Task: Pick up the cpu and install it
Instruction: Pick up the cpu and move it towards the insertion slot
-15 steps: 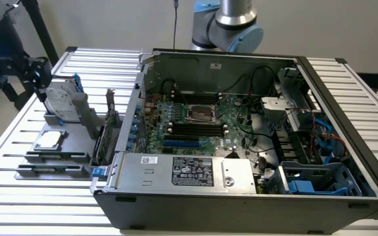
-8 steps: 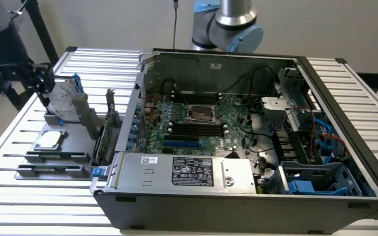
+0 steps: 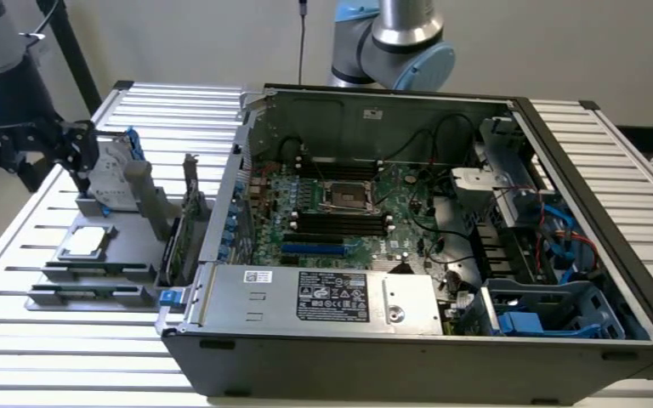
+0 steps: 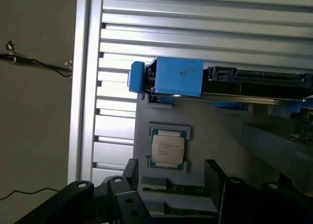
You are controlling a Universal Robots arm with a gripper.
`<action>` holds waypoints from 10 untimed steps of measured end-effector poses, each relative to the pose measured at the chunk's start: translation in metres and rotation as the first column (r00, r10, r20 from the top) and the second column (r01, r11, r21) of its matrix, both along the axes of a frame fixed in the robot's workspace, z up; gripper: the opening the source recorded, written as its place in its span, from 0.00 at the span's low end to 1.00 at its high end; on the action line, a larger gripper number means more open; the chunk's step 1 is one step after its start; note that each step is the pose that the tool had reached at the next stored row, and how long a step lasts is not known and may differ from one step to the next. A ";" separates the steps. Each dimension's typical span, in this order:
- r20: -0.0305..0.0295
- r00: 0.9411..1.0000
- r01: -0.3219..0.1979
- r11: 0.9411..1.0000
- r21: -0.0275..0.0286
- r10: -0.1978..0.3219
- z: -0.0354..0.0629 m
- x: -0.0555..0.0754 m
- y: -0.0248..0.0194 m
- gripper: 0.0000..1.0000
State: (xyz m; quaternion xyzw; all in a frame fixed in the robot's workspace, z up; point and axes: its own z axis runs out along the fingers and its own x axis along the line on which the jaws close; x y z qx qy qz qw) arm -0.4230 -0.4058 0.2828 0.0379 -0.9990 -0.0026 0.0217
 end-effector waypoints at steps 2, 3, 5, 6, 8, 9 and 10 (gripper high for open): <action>0.000 1.000 0.003 1.000 0.000 -0.003 -0.0035 0.000 0.0000 0.65; 0.000 1.000 0.007 1.000 0.000 -0.007 -0.0054 0.000 0.0000 0.65; 0.000 1.000 0.018 1.000 0.000 -0.018 -0.0089 0.000 0.0000 0.65; 0.000 1.000 0.022 1.000 0.000 -0.022 -0.0108 0.000 0.0000 0.65; 0.000 1.000 0.031 1.000 0.000 -0.031 -0.0145 0.000 0.0000 0.65; 0.000 0.999 0.034 0.999 0.001 -0.034 -0.0163 0.000 -0.0001 0.65; 0.000 0.999 0.036 0.999 0.001 -0.036 -0.0182 0.000 -0.0002 0.65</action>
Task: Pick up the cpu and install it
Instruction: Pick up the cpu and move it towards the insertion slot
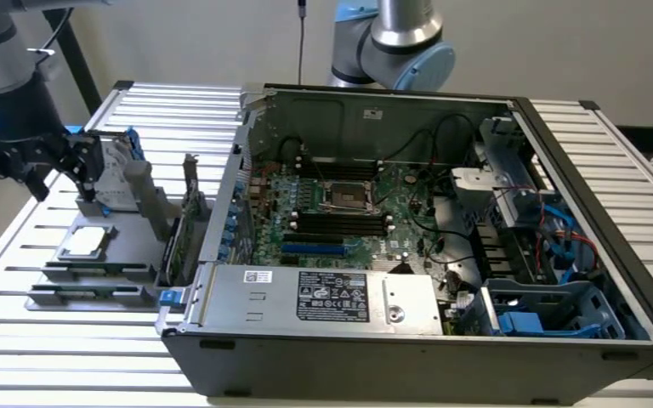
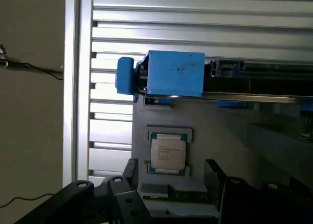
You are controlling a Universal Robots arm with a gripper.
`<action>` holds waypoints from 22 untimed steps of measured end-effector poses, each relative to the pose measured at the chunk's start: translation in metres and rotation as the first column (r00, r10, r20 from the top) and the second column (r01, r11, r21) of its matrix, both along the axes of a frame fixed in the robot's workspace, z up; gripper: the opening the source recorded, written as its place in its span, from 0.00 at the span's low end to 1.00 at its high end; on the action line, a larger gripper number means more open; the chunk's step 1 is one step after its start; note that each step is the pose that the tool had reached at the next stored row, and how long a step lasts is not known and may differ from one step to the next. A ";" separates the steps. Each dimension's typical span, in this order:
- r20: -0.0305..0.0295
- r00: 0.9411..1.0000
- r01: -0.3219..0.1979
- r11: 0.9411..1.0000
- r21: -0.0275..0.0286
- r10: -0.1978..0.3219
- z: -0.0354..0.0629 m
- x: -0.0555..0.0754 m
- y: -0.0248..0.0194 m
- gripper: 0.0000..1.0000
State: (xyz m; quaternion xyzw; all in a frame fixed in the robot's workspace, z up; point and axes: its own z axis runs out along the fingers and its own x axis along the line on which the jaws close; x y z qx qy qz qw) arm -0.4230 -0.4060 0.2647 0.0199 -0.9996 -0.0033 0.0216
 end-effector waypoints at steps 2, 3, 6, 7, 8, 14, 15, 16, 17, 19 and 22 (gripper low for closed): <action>0.000 1.000 0.002 1.000 0.000 -0.002 -0.0036 0.000 -0.0005 0.65; 0.000 1.000 0.003 1.000 0.000 -0.003 -0.0055 0.000 -0.0008 0.65; 0.000 1.000 0.003 1.000 0.000 -0.003 -0.0109 -0.001 -0.0019 0.65; 0.000 1.000 0.003 1.000 0.000 -0.003 -0.0126 -0.001 -0.0023 0.65; 0.000 1.000 0.003 1.000 0.000 -0.003 -0.0144 -0.001 -0.0028 0.65; 0.000 1.000 0.004 1.000 0.000 -0.004 -0.0254 -0.003 -0.0059 0.65; 0.000 1.000 0.004 1.000 0.000 -0.004 -0.0272 -0.003 -0.0065 0.65; 0.000 1.000 0.004 1.000 0.000 -0.004 -0.0290 -0.003 -0.0072 0.65; 0.000 1.000 0.004 1.000 0.000 -0.004 -0.0309 -0.003 -0.0079 0.65; 0.000 1.000 0.004 1.000 0.000 -0.004 -0.0346 -0.003 -0.0095 0.65; 0.000 1.000 0.004 1.000 0.000 -0.004 -0.0400 -0.003 -0.0117 0.65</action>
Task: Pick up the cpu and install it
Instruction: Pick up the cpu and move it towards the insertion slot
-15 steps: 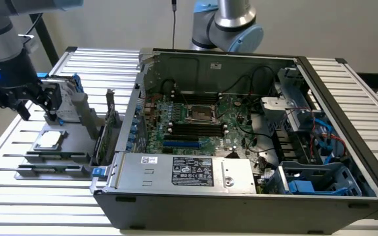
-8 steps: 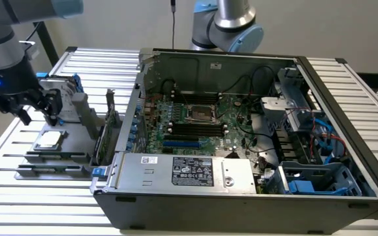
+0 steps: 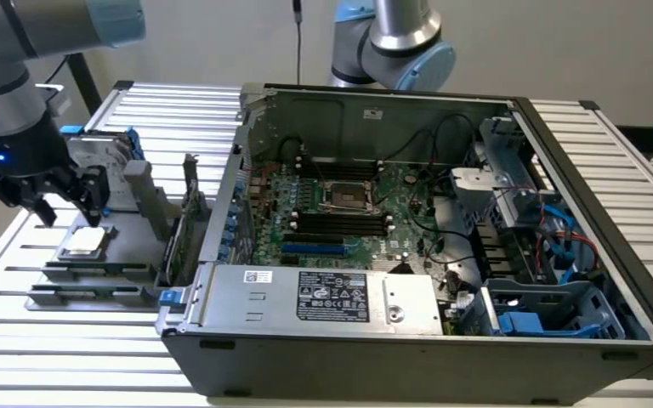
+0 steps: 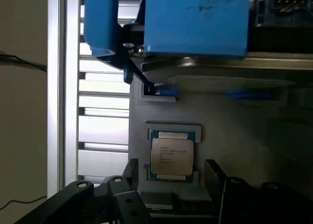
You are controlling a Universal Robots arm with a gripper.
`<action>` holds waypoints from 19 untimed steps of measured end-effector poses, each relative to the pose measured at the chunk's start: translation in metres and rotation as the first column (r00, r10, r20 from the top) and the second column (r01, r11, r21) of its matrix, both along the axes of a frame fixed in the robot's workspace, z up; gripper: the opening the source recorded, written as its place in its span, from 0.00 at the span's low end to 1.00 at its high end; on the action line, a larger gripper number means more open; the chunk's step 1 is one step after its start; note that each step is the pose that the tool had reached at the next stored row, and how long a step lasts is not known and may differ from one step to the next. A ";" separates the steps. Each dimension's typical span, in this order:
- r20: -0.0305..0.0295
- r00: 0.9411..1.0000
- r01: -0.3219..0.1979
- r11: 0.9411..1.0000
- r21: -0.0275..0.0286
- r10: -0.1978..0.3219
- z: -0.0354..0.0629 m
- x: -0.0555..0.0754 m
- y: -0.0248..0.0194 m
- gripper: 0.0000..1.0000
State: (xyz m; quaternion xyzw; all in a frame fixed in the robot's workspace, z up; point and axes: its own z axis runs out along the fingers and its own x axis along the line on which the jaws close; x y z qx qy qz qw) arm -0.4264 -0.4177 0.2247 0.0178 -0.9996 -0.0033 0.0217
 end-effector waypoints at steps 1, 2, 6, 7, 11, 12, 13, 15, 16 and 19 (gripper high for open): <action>0.000 1.000 0.000 1.000 0.000 0.000 -0.0018 0.000 -0.0007 0.65; 0.000 1.000 0.000 1.000 0.000 0.000 -0.0036 0.000 -0.0013 0.65; 0.000 1.000 0.000 1.000 0.000 0.000 -0.0111 0.001 -0.0038 0.65; 0.000 1.000 0.000 1.000 0.000 0.000 -0.0128 0.001 -0.0042 0.65; 0.000 1.000 0.000 1.000 0.000 0.000 -0.0199 0.003 -0.0043 0.65; 0.000 1.000 0.000 1.000 0.000 0.000 -0.0211 0.003 -0.0043 0.65; 0.000 1.000 0.000 1.000 0.000 0.000 -0.0219 0.003 -0.0043 0.65; 0.000 1.000 0.000 1.000 0.000 0.000 -0.0240 0.003 -0.0043 0.65; 0.000 1.000 0.000 1.000 0.000 0.000 -0.0251 0.003 -0.0043 0.65; 0.000 1.000 0.000 1.000 0.000 0.000 -0.0282 0.003 -0.0043 0.65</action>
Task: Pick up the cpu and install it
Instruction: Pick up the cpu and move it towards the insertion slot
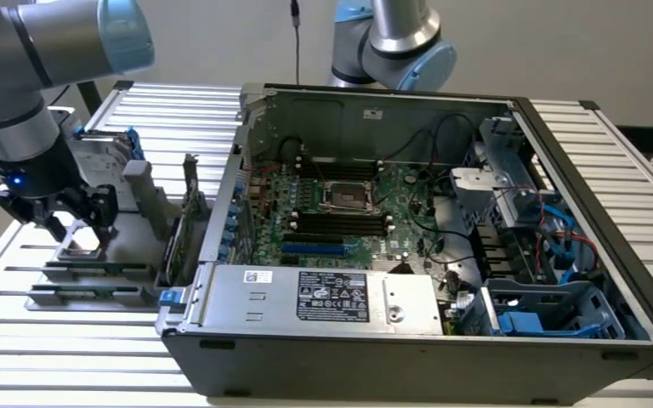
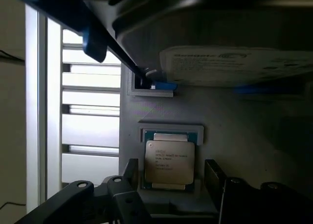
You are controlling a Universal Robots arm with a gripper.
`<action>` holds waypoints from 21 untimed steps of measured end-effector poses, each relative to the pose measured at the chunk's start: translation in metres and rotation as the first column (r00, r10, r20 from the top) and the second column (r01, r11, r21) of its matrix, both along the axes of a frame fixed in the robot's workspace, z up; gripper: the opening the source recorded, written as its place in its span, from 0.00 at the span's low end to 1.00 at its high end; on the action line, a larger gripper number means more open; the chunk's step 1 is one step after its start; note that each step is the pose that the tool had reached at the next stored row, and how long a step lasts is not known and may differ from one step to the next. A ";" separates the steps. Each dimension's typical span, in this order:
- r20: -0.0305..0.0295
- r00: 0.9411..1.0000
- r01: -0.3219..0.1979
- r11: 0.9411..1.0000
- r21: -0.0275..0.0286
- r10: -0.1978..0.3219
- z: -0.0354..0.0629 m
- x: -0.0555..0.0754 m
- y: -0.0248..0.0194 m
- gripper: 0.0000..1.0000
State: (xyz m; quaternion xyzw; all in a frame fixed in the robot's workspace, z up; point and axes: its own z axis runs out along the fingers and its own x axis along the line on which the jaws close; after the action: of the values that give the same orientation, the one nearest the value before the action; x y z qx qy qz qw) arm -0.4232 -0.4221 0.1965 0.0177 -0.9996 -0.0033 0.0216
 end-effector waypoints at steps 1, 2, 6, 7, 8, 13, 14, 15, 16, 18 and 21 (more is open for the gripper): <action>0.000 1.000 0.000 1.000 0.000 0.000 -0.0007 0.000 0.0000 0.65; 0.000 1.000 0.000 1.000 0.000 0.000 -0.0013 0.000 0.0000 0.65; 0.000 1.000 0.001 1.000 0.000 -0.001 -0.0042 0.000 0.0005 0.65; 0.000 1.000 0.002 1.000 0.000 -0.002 -0.0049 0.000 0.0009 0.65; 0.000 1.000 0.002 1.000 0.000 -0.002 -0.0055 0.000 0.0013 0.65; -0.006 1.000 0.004 1.000 -0.002 -0.004 -0.0080 0.000 0.0043 0.65; -0.007 1.000 0.004 1.000 -0.003 -0.004 -0.0083 0.000 0.0048 0.65; -0.009 1.000 0.005 1.000 -0.004 -0.005 -0.0086 0.000 0.0053 0.65; -0.011 1.000 0.005 1.000 -0.005 -0.005 -0.0088 0.000 0.0057 0.65; -0.013 1.000 0.005 1.000 -0.008 -0.005 -0.0090 0.000 0.0060 0.65; -0.013 1.000 0.005 1.000 -0.020 -0.005 -0.0090 0.000 0.0063 0.65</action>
State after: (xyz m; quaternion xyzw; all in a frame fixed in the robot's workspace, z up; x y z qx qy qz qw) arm -0.4233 -0.4158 0.1875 0.0150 -0.9995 0.0066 0.0283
